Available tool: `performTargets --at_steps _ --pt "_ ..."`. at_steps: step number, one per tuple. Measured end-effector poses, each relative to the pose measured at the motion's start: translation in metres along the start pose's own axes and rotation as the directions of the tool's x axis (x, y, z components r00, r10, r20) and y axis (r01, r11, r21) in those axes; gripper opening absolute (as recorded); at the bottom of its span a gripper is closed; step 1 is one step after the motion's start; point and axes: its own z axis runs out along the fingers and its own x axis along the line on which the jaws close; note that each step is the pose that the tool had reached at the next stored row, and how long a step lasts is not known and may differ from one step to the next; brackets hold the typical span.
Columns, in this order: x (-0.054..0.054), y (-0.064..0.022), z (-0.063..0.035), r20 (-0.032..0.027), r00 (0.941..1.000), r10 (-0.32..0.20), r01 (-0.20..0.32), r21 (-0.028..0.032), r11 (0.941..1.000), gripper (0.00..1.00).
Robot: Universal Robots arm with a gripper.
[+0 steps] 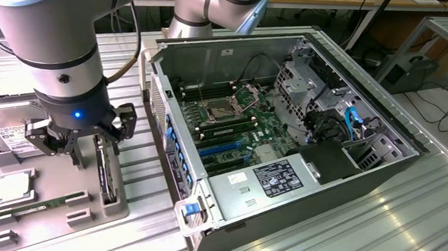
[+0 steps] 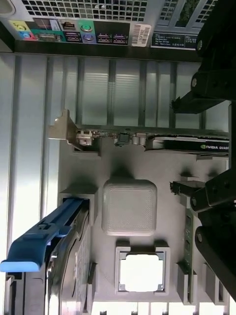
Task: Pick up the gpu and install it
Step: 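Pick up the gpu and move the gpu toward the slot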
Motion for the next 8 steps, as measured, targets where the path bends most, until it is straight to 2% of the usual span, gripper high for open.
performTargets --at_steps 3,8 --pt "0.0 -0.0001 0.003 0.0001 0.9999 0.012 -0.012 0.0025 0.9999 0.66" --pt "0.0 -0.0003 0.0111 0.0003 0.9998 0.019 -0.019 0.003 0.9998 0.66"
